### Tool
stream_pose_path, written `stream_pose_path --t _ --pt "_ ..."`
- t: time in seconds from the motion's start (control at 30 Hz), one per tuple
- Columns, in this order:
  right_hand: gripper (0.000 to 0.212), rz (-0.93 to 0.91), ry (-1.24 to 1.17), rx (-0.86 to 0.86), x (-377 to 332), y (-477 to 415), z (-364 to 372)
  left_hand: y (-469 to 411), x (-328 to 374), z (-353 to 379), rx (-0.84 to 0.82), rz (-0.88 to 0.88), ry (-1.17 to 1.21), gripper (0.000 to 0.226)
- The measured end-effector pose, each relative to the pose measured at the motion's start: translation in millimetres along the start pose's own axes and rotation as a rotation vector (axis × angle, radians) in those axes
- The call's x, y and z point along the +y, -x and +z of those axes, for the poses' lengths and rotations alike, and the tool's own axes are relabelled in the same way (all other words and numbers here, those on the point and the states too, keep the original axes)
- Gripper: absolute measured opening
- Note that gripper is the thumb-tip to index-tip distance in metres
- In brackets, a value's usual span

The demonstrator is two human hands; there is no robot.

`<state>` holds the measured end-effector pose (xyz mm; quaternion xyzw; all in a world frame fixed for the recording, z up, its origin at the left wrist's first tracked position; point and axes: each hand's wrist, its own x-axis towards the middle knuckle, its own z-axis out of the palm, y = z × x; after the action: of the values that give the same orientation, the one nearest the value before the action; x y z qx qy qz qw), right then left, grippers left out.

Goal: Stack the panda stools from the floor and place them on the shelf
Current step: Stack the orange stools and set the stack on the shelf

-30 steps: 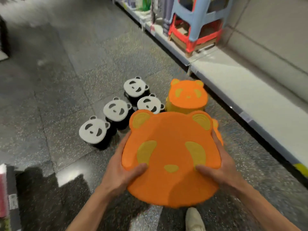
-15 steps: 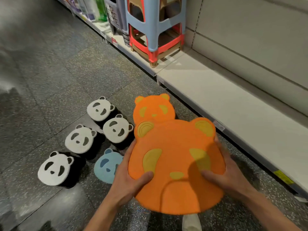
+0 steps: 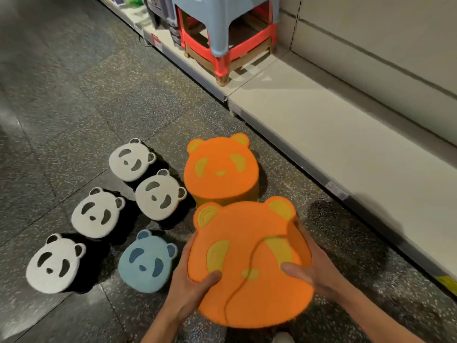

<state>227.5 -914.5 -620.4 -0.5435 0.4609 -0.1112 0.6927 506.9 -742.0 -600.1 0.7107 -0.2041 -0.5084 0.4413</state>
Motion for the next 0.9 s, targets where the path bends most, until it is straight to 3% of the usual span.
stream_pose_path --t 0.2,0.37,0.53,0.7,0.83,0.9 --pt "0.132 0.101 -0.075 0.015 55 -27 11 -32 -57 2 -0.012 -0.082 0.045 0.112" --pt "0.125 0.191 -0.227 0.007 82 -38 12 -51 -82 -5 -0.047 -0.183 0.245 0.094" --pt "0.117 0.203 -0.333 0.022 97 -41 14 -61 -98 -8 -0.118 -0.249 0.397 0.113" --pt "0.075 0.172 -0.362 0.061 107 -44 12 -63 -100 -6 -0.104 -0.178 0.397 0.116" --pt "0.097 0.176 -0.355 0.044 99 -41 15 -64 -99 -3 -0.085 -0.144 0.407 0.109" --pt "0.097 0.188 -0.376 0.066 98 -39 14 -62 -94 -2 -0.089 -0.135 0.415 0.107"
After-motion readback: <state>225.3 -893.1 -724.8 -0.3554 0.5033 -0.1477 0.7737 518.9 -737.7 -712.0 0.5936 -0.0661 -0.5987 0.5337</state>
